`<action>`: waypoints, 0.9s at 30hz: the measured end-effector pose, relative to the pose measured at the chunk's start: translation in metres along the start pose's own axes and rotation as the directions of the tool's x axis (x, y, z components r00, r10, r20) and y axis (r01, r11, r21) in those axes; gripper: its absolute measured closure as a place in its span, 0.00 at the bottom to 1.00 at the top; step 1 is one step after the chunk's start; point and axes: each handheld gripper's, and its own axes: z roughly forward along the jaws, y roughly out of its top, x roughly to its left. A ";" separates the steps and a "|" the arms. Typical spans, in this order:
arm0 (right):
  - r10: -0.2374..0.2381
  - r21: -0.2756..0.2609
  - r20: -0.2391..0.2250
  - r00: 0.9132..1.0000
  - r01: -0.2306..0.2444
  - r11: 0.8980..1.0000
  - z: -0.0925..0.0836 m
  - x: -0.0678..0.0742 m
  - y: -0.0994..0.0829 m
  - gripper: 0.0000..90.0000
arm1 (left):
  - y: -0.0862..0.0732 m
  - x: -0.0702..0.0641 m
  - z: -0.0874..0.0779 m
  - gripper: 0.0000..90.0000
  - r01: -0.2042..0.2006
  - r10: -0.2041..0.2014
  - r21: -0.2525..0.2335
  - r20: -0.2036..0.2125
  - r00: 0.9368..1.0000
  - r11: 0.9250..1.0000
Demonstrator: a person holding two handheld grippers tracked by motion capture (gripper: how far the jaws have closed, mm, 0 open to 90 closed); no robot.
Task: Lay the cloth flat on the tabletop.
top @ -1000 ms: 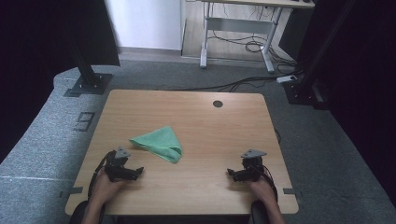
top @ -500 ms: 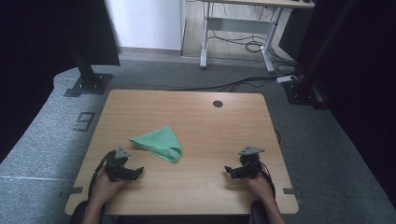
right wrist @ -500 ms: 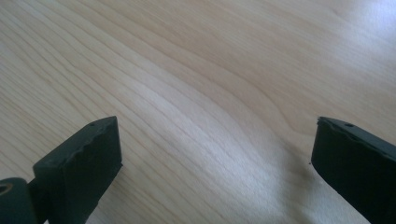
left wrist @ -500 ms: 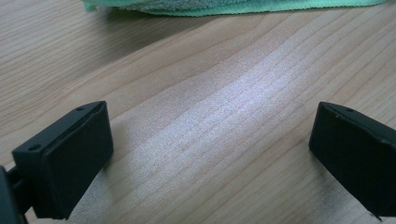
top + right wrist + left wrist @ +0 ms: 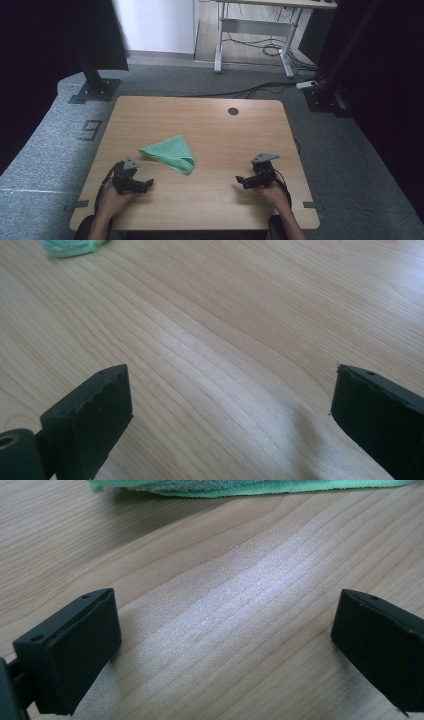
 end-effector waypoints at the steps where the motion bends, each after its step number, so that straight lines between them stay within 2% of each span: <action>1: 0.000 0.001 -0.007 1.000 0.000 1.000 0.000 0.001 0.001 0.03 | 0.000 0.000 0.000 0.00 0.000 0.000 0.000 0.000 1.000 1.000; 13: -0.033 -0.006 -0.043 0.999 0.033 0.999 0.007 0.009 0.021 0.15 | 0.000 0.000 0.000 0.00 0.000 0.000 0.000 0.000 1.000 1.000; 20: -0.031 0.003 -0.066 0.997 0.032 0.999 0.013 0.013 0.028 0.20 | 0.000 0.000 0.000 0.00 0.000 0.000 0.000 0.000 1.000 1.000; 27: -0.031 -0.011 -0.079 0.996 0.030 0.999 0.017 0.016 0.035 0.25 | 0.000 0.000 0.000 0.00 0.000 0.000 0.000 0.000 1.000 1.000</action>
